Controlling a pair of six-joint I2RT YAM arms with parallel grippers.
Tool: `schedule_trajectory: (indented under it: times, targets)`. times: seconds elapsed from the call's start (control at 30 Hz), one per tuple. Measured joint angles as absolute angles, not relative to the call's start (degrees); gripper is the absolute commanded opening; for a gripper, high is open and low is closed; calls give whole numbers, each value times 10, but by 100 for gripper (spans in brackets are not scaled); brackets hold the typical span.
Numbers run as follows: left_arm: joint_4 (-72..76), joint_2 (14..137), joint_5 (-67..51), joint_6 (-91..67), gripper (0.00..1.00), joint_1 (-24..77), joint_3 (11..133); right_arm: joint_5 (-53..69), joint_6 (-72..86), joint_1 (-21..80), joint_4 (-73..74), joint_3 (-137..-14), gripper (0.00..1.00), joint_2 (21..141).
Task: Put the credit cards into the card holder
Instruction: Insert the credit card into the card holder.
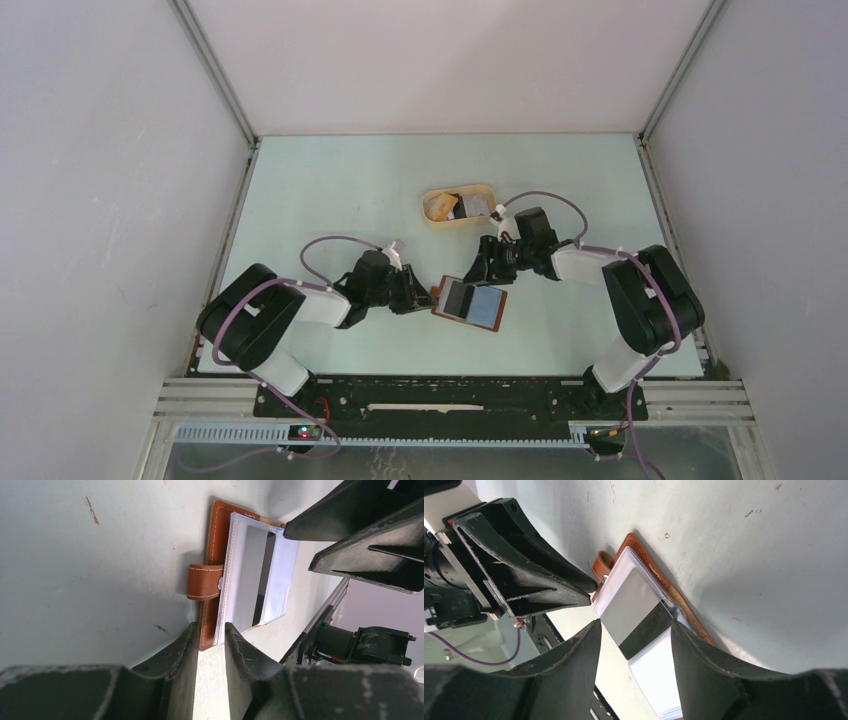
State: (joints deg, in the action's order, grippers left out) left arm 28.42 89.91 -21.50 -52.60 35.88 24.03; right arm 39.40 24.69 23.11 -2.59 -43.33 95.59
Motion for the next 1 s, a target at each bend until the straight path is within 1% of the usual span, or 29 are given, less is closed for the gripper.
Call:
schedule_trajectory:
  times: [0.07, 0.13, 0.17, 0.2, 0.23, 0.27, 0.4, 0.53, 0.67, 1.0]
  targets:
    - [285, 899, -215, -526, 31, 359, 240, 385, 225, 232, -7, -440, 60, 944]
    - [286, 899, -216, -526, 31, 359, 240, 378, 201, 232, 11, -444, 54, 931]
    - [286, 899, -216, -526, 32, 359, 240, 376, 184, 233, 25, -447, 42, 923]
    - [287, 899, -216, -526, 32, 359, 240, 377, 164, 233, 35, -450, 25, 917]
    - [288, 899, -217, -526, 32, 359, 240, 381, 138, 233, 52, -456, 10, 912]
    - [290, 899, -217, -526, 32, 359, 240, 389, 110, 233, 69, -464, 0, 907]
    - [303, 899, -219, -528, 33, 359, 240, 423, 21, 236, 142, -506, 0, 912]
    - [319, 901, -227, -532, 34, 359, 240, 434, -26, 246, 200, -559, 0, 968]
    - [327, 912, -232, -537, 35, 359, 240, 430, -46, 253, 241, -573, 0, 1027]
    - [346, 930, -250, -542, 36, 359, 240, 408, -51, 279, 280, -595, 0, 1059]
